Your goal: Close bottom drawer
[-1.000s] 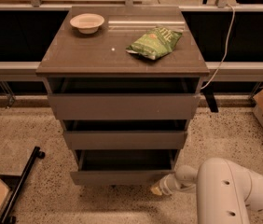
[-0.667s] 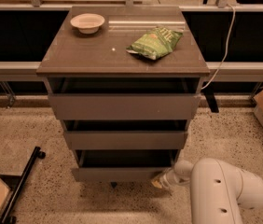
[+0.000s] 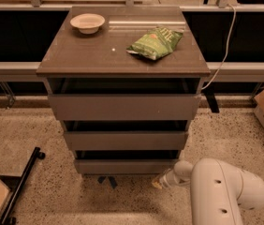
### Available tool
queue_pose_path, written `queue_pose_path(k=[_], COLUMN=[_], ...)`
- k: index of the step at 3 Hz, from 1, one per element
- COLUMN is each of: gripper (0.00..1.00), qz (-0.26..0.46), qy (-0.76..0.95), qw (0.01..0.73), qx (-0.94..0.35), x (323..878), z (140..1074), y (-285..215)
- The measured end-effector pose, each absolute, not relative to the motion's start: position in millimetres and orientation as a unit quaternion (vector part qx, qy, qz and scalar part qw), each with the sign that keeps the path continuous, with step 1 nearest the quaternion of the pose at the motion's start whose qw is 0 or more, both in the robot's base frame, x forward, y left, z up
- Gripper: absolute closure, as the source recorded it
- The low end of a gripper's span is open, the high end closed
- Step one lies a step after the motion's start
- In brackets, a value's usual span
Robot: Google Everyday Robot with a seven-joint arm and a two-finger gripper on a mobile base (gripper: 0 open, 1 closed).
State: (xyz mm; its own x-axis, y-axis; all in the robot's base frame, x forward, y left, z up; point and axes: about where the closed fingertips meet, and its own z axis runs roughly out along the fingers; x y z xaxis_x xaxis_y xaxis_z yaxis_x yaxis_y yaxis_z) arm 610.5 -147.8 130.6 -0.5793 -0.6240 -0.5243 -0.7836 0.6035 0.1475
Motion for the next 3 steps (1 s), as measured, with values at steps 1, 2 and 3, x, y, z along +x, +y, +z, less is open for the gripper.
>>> queue_pose_path(k=[1, 2, 3], gripper=[0.11, 0.00, 0.00], qz=[0.187, 0.188, 0.188], qy=[0.869, 0.869, 0.869], qw=[0.214, 0.213, 0.213], qx=[-0.405, -0.406, -0.406], x=[609.1, 608.0, 608.0], z=[129.1, 128.0, 128.0], y=[-145.9, -144.4, -144.4])
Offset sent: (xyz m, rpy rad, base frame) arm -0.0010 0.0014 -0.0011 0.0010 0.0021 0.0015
